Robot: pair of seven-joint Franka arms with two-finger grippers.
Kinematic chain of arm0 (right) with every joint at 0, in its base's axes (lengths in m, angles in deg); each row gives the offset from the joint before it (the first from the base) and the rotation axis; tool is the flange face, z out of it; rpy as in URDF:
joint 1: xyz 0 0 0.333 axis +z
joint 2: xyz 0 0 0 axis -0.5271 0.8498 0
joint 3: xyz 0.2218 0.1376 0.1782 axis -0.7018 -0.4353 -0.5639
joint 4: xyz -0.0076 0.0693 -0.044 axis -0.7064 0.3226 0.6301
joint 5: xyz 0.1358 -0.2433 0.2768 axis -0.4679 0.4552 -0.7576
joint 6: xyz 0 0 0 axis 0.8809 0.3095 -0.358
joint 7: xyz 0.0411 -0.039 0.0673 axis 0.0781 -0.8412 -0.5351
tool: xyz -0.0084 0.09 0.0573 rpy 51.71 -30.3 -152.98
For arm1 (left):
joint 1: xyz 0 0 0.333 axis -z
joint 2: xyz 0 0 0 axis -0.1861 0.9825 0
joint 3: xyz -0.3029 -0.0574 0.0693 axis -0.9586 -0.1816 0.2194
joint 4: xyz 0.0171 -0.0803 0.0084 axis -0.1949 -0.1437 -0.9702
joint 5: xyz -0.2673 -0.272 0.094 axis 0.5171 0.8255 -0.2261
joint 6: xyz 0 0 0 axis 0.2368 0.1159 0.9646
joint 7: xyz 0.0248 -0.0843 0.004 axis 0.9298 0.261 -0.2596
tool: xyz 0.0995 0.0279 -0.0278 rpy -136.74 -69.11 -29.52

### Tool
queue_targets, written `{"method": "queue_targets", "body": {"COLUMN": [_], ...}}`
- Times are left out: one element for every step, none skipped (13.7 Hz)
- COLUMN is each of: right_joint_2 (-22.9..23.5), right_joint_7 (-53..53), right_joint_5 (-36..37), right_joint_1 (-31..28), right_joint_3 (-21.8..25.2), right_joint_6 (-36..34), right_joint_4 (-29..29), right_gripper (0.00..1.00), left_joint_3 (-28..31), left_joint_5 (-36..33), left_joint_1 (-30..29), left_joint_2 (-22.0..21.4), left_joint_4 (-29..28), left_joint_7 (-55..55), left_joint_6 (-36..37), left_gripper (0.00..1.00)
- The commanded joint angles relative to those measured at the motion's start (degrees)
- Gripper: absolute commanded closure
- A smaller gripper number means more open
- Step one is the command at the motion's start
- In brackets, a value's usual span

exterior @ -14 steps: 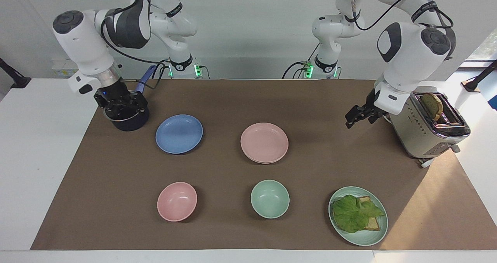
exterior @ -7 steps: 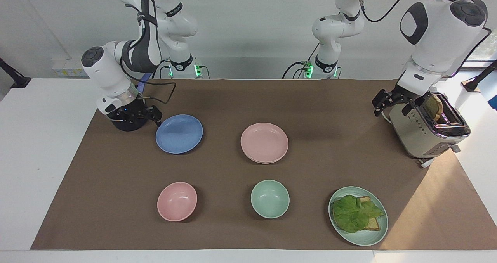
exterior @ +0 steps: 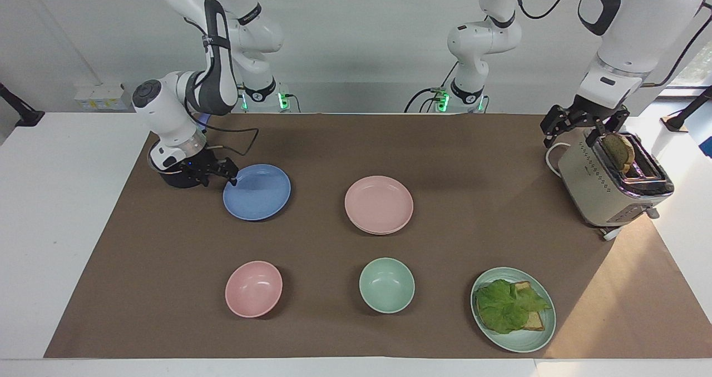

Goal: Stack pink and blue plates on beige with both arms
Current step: 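Release the pink plate while the right gripper grasps the blue plate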

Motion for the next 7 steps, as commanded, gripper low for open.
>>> {"method": "queue_targets", "body": {"right_joint_2": [1.72, 2.25, 2.95, 3.48, 3.48, 3.66, 3.75], "right_joint_7": [2.21, 2.21, 2.21, 2.04, 2.03, 2.03, 2.03], "right_joint_5": [-2.28, -2.37, -2.29, -2.37, -2.29, -2.29, -2.37], "right_joint_1": [-0.55, -0.55, -0.64, -0.82, -0.82, -0.82, -0.9], "right_joint_3": [-0.14, -0.23, -0.14, -0.14, -0.23, -0.14, -0.23], "right_joint_6": [1.33, 1.33, 1.33, 1.25, 1.16, 1.16, 1.16], "right_joint_4": [0.55, 0.55, 0.55, 0.55, 0.47, 0.38, 0.2], "right_gripper": [0.17, 0.18, 0.19, 0.23, 0.3, 0.53, 0.78], "left_joint_3": [-0.17, -0.17, -0.17, -0.26, -0.26, -0.26, -0.26], "left_joint_5": [-0.73, -0.73, -0.73, -0.73, -0.73, -0.73, -0.73], "left_joint_1": [-0.39, -0.39, -0.39, -0.39, -0.39, -0.39, -0.39], "left_joint_2": [-0.5, -0.5, -0.5, -0.5, -0.5, -0.5, -0.5], "left_joint_4": [0.18, 0.18, 0.18, 0.18, 0.18, 0.18, 0.18], "left_joint_7": [0.68, 0.68, 0.68, 0.59, 0.59, 0.59, 0.59], "left_joint_6": [0.96, 0.97, 0.97, 0.97, 0.97, 0.97, 0.97], "left_gripper": [0.0, 0.0, 0.0, 0.0, 0.0, 0.0, 0.0]}}
